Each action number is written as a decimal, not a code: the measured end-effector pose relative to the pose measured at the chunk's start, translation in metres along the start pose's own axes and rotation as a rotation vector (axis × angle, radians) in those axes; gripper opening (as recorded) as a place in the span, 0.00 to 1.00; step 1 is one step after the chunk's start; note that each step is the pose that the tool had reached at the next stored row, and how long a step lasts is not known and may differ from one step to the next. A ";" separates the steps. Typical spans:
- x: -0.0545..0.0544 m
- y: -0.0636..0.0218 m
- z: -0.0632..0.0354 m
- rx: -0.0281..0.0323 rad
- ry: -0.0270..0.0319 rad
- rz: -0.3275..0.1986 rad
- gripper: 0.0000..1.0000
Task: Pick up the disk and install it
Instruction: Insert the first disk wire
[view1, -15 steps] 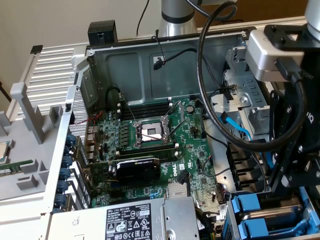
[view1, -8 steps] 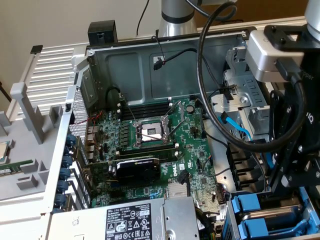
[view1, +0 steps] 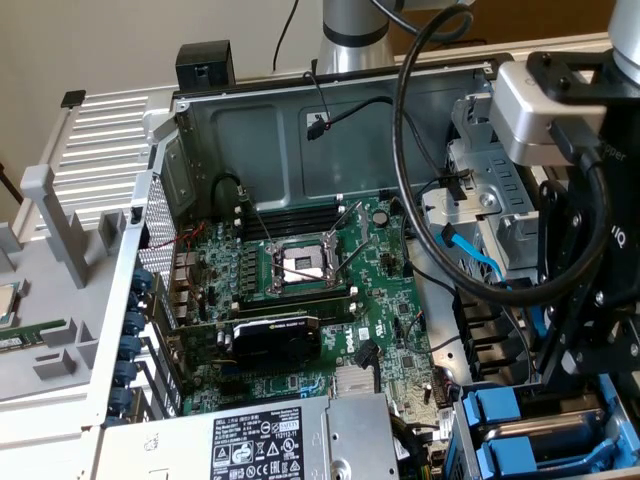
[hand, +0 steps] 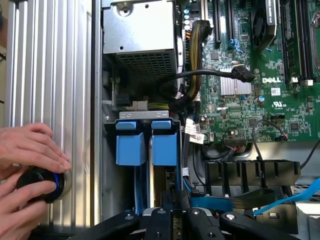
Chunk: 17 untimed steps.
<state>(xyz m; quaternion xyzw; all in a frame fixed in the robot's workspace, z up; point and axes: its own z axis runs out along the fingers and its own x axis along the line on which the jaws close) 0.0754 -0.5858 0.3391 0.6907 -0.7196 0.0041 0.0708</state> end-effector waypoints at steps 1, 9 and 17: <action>0.000 0.0000 0.0000 0.0000 -0.0001 0.000 0.17; 0.001 -0.0001 0.0002 -0.0001 -0.0025 0.000 0.17; 0.001 0.0001 0.0001 -0.0015 -0.0037 0.014 0.17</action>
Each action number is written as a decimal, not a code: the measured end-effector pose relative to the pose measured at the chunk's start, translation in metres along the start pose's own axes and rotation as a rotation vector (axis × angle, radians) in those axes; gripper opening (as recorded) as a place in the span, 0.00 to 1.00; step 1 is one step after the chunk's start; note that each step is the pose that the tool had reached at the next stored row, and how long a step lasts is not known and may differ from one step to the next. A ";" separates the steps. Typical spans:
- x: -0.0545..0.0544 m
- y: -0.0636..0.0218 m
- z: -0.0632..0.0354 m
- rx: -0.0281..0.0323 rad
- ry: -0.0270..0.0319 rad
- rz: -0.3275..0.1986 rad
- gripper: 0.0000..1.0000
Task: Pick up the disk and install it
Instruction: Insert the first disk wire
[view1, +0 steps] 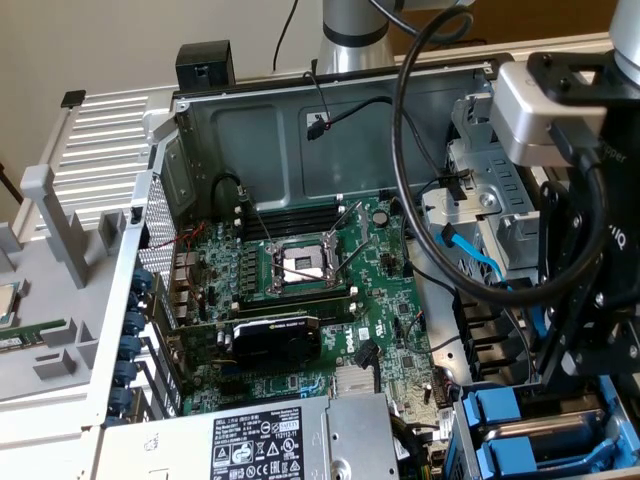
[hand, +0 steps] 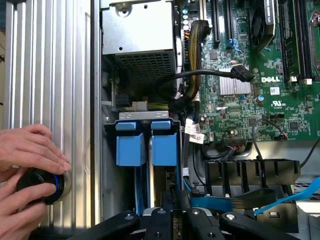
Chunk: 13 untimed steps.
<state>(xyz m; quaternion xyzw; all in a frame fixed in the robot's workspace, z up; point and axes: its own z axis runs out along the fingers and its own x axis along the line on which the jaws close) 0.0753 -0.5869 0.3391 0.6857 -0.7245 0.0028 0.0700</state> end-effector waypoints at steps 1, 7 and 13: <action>0.000 0.0000 0.0000 -0.0002 -0.0002 0.002 0.17; 0.000 0.0000 0.0000 -0.0008 -0.0012 0.009 0.17; 0.000 0.0000 0.0003 -0.0005 -0.0056 0.008 0.17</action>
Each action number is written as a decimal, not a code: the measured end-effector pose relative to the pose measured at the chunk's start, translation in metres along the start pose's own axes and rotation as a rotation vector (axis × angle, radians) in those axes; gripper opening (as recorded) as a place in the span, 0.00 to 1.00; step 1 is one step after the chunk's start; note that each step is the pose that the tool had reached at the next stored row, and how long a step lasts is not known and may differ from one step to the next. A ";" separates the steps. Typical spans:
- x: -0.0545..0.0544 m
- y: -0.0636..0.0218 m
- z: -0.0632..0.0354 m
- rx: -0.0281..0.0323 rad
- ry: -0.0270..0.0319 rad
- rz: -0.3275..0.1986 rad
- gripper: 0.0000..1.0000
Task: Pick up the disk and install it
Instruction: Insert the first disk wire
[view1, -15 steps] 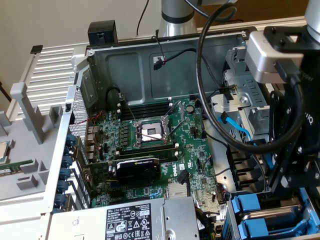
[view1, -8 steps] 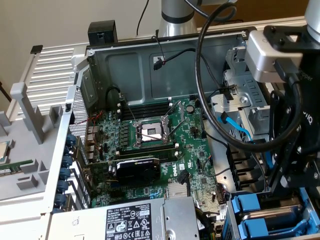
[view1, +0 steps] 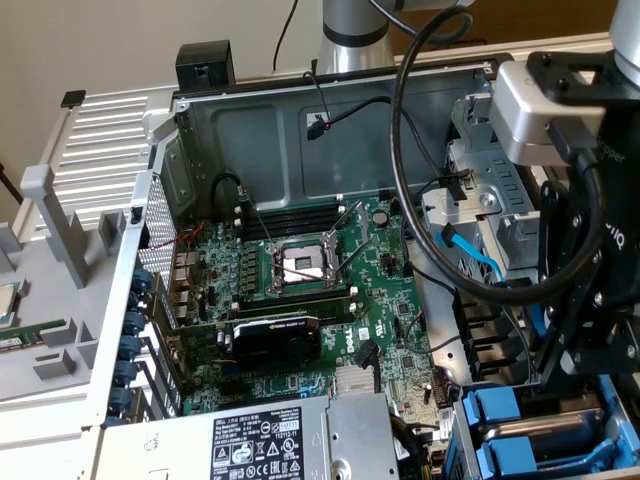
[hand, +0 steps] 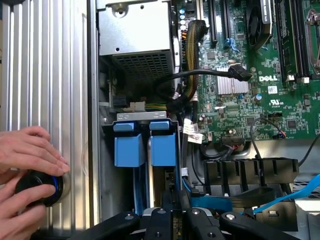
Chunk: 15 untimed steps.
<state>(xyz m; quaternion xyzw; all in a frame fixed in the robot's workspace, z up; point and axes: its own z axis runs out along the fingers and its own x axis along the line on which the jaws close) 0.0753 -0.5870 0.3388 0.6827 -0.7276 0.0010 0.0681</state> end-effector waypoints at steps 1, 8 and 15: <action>0.000 0.0000 0.0000 0.0000 -0.0005 0.000 0.17; 0.000 0.0001 0.0001 -0.0001 -0.0021 0.000 0.17; 0.000 0.0000 0.0001 -0.0002 -0.0020 0.000 0.17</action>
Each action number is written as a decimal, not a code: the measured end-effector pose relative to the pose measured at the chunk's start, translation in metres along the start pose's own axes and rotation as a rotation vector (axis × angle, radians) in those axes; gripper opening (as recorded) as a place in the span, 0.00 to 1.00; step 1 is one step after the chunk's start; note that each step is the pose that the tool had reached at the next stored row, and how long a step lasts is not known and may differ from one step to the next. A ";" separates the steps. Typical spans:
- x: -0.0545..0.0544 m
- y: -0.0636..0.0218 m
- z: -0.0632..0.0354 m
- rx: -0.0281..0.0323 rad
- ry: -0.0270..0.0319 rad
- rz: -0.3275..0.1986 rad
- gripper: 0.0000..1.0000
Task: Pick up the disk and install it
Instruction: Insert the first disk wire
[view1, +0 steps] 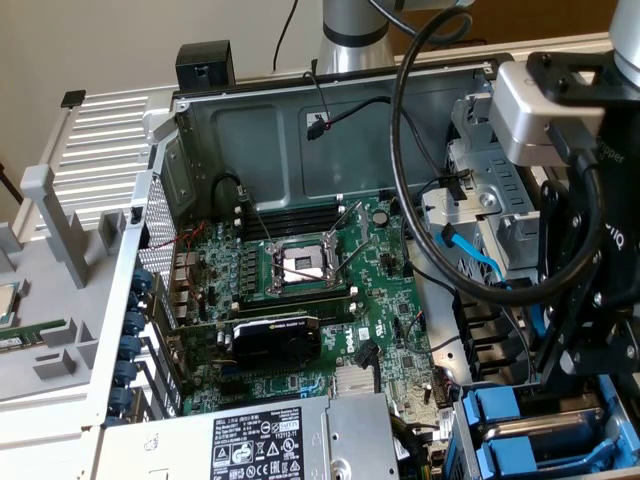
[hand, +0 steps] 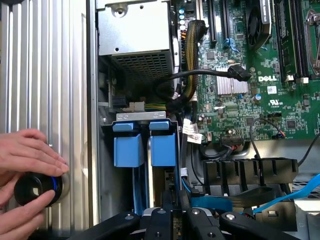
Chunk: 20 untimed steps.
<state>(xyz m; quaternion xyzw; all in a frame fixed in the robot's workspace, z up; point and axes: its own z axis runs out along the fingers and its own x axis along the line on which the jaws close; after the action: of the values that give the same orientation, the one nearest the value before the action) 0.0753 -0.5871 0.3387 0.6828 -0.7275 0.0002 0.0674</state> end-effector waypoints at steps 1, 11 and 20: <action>0.000 0.0001 0.0000 0.0000 0.0000 0.000 0.17; 0.000 0.0027 0.0003 -0.0001 -0.0001 0.002 0.17; 0.001 0.0013 0.0002 -0.0002 -0.0016 0.002 0.17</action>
<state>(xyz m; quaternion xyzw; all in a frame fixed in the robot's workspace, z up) 0.0739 -0.5875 0.3387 0.6821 -0.7282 -0.0003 0.0669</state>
